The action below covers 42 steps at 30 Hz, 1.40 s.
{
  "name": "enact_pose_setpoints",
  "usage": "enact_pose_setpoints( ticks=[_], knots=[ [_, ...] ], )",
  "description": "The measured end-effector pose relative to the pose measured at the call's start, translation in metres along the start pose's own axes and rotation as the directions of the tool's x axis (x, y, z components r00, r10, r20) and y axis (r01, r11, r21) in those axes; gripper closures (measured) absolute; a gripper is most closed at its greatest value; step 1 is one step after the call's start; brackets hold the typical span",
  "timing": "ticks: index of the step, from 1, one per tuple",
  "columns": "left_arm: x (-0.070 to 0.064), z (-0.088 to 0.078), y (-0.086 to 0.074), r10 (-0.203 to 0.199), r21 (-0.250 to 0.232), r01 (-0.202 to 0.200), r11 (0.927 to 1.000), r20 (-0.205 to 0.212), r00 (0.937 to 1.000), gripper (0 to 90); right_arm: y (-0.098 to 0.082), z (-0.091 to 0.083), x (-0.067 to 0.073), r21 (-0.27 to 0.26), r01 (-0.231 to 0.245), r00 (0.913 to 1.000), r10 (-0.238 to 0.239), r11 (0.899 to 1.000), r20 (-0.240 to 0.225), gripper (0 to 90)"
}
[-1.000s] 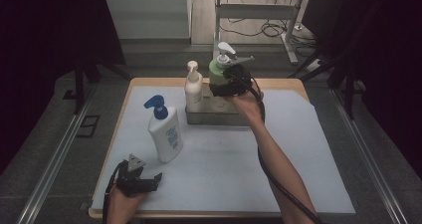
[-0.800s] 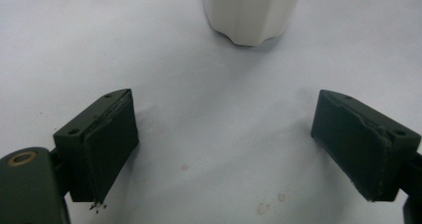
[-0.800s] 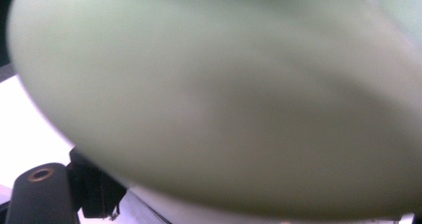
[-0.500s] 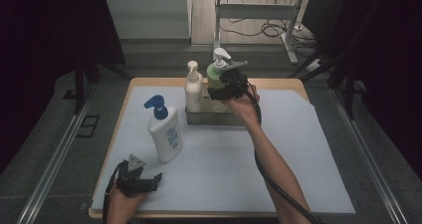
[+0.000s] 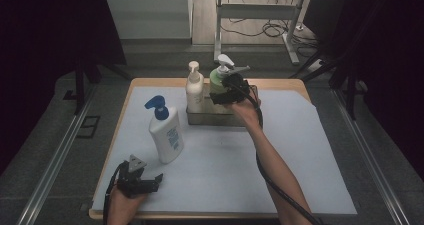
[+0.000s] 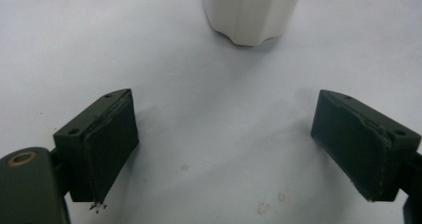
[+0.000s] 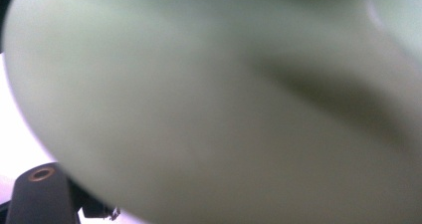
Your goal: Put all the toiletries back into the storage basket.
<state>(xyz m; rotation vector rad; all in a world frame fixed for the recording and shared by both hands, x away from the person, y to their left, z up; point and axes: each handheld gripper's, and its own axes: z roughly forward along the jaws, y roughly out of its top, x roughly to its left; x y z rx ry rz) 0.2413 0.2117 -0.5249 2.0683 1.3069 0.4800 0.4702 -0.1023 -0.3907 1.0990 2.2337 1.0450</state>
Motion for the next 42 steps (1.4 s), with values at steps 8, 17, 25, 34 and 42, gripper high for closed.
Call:
enact_pose_setpoints(
  ticks=[8,17,25,34,42],
  knots=[
    [0.000,0.000,0.000,0.002,0.001,-0.002,1.0000,0.000,1.0000,10.7,-0.009,0.010,0.000,0.031,-0.008,0.9999,0.009,0.999,-0.007,12.9],
    [0.000,0.000,0.000,0.004,0.004,-0.004,1.0000,0.001,1.0000,10.7,-0.015,0.019,0.001,0.052,-0.009,0.9999,0.009,0.999,-0.010,12.9],
    [0.000,0.000,0.000,0.001,0.002,-0.001,1.0000,0.000,1.0000,10.7,-0.019,0.026,-0.001,0.071,-0.041,0.9989,0.043,0.997,-0.020,12.5],
    [0.000,0.000,0.000,0.003,0.002,-0.003,1.0000,0.000,1.0000,10.7,-0.018,0.026,-0.006,0.073,-0.045,0.9975,0.049,0.996,-0.052,11.3],
    [0.000,0.000,0.000,0.003,0.002,-0.003,1.0000,-0.001,1.0000,10.7,-0.020,0.022,-0.008,0.057,-0.043,0.9961,0.047,0.997,-0.074,8.5]
  ],
)
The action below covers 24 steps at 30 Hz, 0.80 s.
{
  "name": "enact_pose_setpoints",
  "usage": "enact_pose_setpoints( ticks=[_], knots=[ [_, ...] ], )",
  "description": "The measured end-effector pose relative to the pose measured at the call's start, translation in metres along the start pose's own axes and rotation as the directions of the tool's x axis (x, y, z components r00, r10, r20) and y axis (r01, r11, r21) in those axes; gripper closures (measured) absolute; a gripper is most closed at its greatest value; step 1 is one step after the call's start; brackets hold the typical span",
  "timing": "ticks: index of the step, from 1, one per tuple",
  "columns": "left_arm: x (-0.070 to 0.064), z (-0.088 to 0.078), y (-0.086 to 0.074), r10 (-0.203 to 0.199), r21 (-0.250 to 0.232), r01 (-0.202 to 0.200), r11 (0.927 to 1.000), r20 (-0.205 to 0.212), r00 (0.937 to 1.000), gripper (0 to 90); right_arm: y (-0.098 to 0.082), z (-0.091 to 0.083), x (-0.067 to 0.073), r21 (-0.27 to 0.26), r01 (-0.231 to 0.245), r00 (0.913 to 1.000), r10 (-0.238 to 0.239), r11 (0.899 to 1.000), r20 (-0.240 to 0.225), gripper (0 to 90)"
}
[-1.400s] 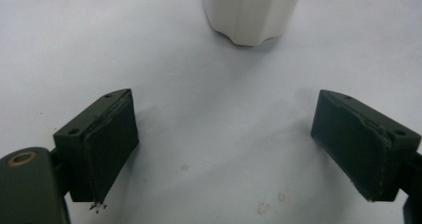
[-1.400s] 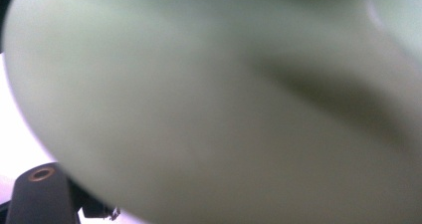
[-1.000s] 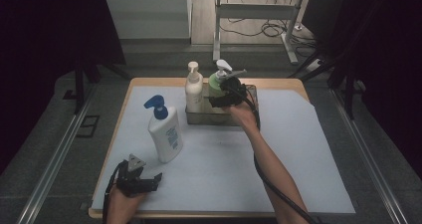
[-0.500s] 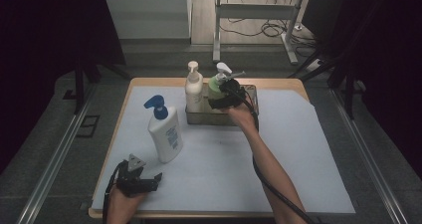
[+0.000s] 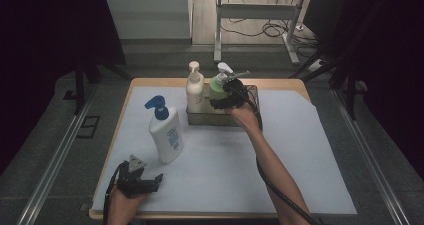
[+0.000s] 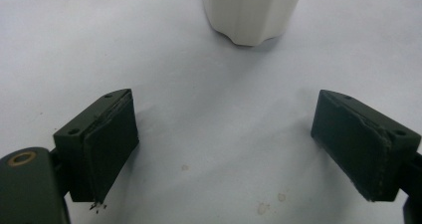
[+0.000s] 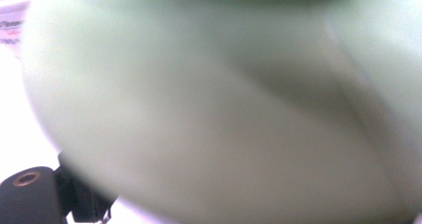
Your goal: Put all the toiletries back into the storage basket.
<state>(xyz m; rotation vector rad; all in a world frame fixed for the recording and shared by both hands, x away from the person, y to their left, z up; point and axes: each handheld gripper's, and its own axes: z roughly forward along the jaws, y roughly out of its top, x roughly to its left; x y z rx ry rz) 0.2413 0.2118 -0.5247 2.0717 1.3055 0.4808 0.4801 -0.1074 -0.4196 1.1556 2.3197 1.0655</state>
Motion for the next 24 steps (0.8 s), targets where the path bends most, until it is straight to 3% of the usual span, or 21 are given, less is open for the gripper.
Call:
enact_pose_setpoints(
  ticks=[9,17,24],
  knots=[
    [0.000,0.000,0.000,0.002,0.001,-0.002,1.0000,0.000,1.0000,10.7,-0.004,-0.009,0.001,-0.008,0.020,0.9998,-0.020,1.000,0.002,8.9],
    [0.000,0.000,0.000,0.000,-0.002,0.000,1.0000,0.000,1.0000,10.7,-0.012,-0.022,-0.002,0.001,0.001,0.9995,-0.001,1.000,-0.031,14.3],
    [0.000,0.000,0.000,-0.001,-0.002,0.001,1.0000,0.000,1.0000,10.7,-0.023,-0.029,-0.005,0.017,0.006,0.9988,-0.005,1.000,-0.049,28.6]
  ],
)
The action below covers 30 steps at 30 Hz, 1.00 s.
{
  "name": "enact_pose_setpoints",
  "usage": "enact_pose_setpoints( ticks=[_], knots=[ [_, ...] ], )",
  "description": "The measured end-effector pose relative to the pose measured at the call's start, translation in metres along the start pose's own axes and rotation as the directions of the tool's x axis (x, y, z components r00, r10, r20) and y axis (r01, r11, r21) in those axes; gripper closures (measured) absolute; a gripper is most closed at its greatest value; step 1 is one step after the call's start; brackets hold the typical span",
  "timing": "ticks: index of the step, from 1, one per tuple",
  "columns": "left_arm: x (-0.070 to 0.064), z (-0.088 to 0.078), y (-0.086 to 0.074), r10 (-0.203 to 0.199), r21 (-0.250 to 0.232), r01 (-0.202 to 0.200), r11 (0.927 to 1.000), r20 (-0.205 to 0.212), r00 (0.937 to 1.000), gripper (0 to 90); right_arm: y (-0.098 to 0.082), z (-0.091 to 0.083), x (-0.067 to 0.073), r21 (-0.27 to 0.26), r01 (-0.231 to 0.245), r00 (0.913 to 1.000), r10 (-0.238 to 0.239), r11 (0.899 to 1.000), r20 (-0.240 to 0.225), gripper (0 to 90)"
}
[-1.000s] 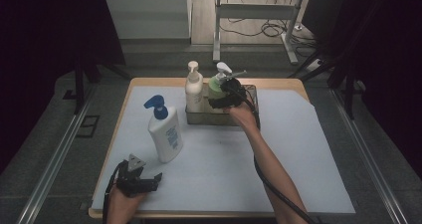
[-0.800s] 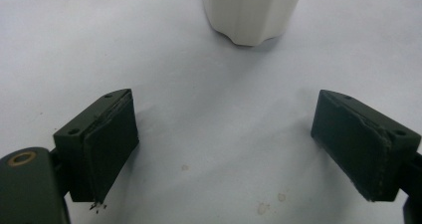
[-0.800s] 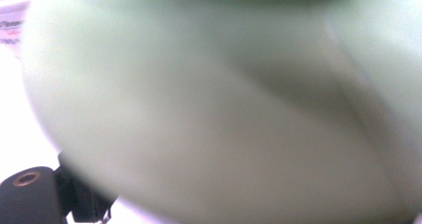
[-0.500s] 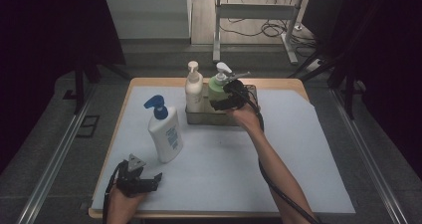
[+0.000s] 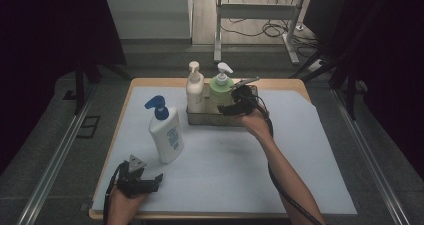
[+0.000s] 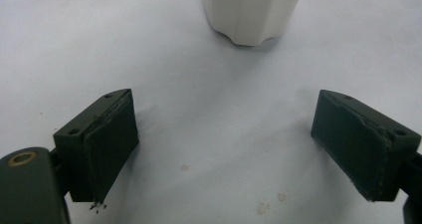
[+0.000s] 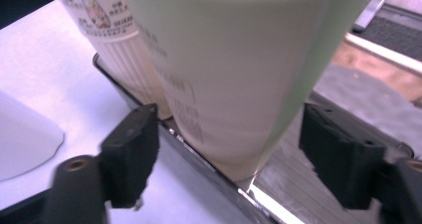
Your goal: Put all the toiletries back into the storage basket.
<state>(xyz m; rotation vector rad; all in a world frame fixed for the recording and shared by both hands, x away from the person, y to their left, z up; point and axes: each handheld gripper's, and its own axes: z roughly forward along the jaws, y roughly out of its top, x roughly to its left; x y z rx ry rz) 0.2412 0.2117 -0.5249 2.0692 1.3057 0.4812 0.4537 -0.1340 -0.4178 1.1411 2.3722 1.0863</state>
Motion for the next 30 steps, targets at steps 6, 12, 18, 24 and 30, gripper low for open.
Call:
enact_pose_setpoints(
  ticks=[6,12,18,24,30],
  knots=[
    [0.000,0.000,0.000,0.001,0.001,-0.001,1.0000,-0.001,1.0000,10.7,-0.011,-0.005,-0.005,0.006,0.004,0.9999,-0.004,1.000,-0.014,40.1],
    [0.000,0.000,0.000,0.000,0.000,0.000,1.0000,-0.002,1.0000,10.7,-0.018,-0.008,-0.010,0.014,0.017,0.9999,-0.017,1.000,0.004,62.6],
    [0.000,0.000,0.000,-0.001,0.000,0.001,1.0000,-0.001,1.0000,10.7,-0.019,-0.010,-0.016,0.005,-0.006,0.9974,0.005,1.000,0.072,83.0],
    [0.000,0.000,0.000,0.001,0.001,-0.001,1.0000,-0.001,1.0000,10.7,-0.018,-0.007,-0.022,-0.010,-0.019,0.9928,0.020,1.000,0.118,89.9],
    [0.000,0.000,0.000,0.000,0.001,0.000,1.0000,-0.001,1.0000,10.8,-0.018,0.004,-0.028,-0.008,-0.051,0.9878,0.052,0.999,0.147,90.0]
  ],
)
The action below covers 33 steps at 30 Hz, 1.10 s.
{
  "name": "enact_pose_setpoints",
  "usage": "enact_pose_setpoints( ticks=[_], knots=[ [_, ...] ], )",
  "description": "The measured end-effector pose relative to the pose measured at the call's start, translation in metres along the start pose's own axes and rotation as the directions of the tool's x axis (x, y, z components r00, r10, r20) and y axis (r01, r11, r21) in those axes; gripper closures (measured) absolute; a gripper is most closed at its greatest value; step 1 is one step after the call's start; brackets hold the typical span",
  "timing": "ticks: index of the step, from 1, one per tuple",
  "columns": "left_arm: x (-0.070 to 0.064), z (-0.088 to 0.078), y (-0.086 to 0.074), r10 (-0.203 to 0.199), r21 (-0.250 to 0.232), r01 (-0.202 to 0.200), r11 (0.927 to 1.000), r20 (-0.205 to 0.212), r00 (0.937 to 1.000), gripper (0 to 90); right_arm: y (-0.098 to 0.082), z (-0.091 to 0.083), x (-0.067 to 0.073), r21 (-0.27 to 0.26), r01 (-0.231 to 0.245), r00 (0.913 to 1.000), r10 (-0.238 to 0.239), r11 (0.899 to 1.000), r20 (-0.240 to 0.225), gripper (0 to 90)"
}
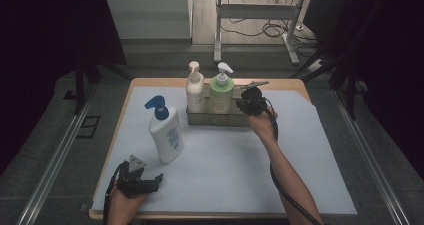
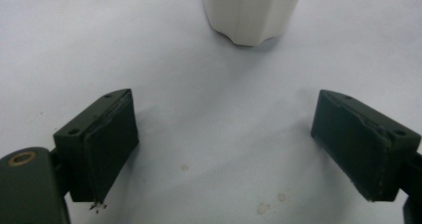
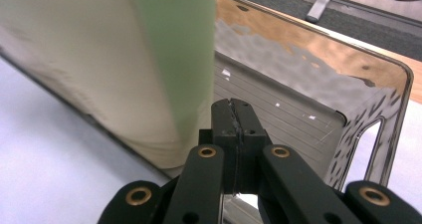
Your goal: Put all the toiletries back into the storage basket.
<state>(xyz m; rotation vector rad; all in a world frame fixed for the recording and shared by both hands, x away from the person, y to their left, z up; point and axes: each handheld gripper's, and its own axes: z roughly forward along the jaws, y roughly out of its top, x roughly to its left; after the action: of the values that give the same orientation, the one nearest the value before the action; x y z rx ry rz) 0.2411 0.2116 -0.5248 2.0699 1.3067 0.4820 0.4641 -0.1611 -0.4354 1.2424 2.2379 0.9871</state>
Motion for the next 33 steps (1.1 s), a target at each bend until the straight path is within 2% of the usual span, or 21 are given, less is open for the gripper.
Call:
enact_pose_setpoints(
  ticks=[6,14,19,23,33],
  knots=[
    [0.000,0.000,0.000,-0.001,-0.001,0.001,1.0000,0.001,1.0000,10.7,0.000,0.011,-0.002,0.010,-0.029,0.9996,0.029,1.000,-0.003,89.9],
    [0.000,0.000,0.000,0.000,0.000,0.000,1.0000,0.000,1.0000,10.7,0.004,0.023,-0.002,0.021,-0.030,0.9995,0.030,0.999,-0.005,89.4],
    [0.000,0.000,0.000,0.000,0.001,0.000,1.0000,0.000,1.0000,10.7,0.005,0.029,-0.001,0.033,-0.030,0.9992,0.031,0.999,-0.024,89.7],
    [0.000,0.000,0.000,0.000,0.001,0.000,1.0000,0.000,1.0000,10.7,0.003,0.031,-0.001,0.037,-0.055,0.9980,0.056,0.998,-0.030,89.8],
    [0.000,0.000,0.000,-0.001,0.001,0.001,1.0000,0.001,1.0000,10.7,0.004,0.035,0.009,0.043,-0.039,0.9983,0.041,0.998,-0.043,89.8]
  ],
)
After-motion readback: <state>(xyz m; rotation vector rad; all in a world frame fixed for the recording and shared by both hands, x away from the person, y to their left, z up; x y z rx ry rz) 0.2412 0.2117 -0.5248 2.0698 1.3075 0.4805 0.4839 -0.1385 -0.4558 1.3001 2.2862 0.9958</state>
